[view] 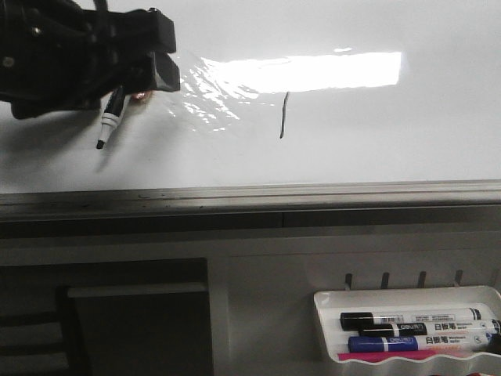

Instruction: Write number 7 on whiteboard

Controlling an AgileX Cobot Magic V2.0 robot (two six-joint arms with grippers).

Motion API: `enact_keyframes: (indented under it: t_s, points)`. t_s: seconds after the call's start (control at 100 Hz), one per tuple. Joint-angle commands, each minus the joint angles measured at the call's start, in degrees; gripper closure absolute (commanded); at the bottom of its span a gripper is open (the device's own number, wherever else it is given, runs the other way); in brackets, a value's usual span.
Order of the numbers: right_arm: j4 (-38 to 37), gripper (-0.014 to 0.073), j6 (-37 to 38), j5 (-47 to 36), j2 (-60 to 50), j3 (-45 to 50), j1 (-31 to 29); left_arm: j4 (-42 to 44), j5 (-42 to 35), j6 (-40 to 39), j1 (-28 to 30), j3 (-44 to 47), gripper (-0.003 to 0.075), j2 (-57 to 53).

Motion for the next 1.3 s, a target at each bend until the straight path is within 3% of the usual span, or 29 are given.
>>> enact_keyframes:
  t_s: [0.0, 0.27, 0.4, 0.47, 0.56, 0.64, 0.8, 1.03, 1.29]
  points:
    - [2.88, 0.0158, -0.41, -1.59, -0.64, -1.39, -0.34, 0.64, -2.19, 5.36, -0.08, -0.99, 0.0154, -5.94]
    - [9.17, 0.0177, -0.41, -7.63, -0.77, -1.39, -0.34, 0.64, 0.60, 17.87, -0.08, -0.85, 0.0154, -21.03]
    - [13.57, 0.0340, -0.54, -14.44, -1.71, -1.39, -0.34, 0.64, 3.49, 23.20, -0.08, -0.85, 0.0190, -27.72]
    - [15.05, 0.0479, -1.58, -17.13, -2.83, -1.39, -0.34, 0.64, 6.95, 26.33, -0.08, -0.85, 0.0283, -31.01]
    - [15.18, 0.0662, -3.59, -19.01, -5.10, -0.76, -0.34, 0.64, 12.99, 27.75, -0.08, -0.85, 0.0498, -34.97]
    - [15.18, 0.0658, -4.40, -19.84, -7.90, 1.06, -0.34, 0.64, 17.74, 27.75, -0.08, -0.06, 0.0742, -38.18]
    - [15.39, 0.0659, -9.19, -20.53, -16.55, 9.16, -0.34, 0.67, 19.02, 27.80, -0.08, 4.64, 0.0741, -44.03]
    - [15.48, 0.0659, -9.48, -26.99, -33.44, 23.66, -0.34, 0.01, 18.31, 27.70, -0.08, 15.17, 0.0741, -56.08]
    - [15.66, 0.0659, -9.48, -29.81, -46.15, 32.47, -0.34, -1.00, 14.69, 27.13, -0.08, 23.82, 0.0741, -70.23]
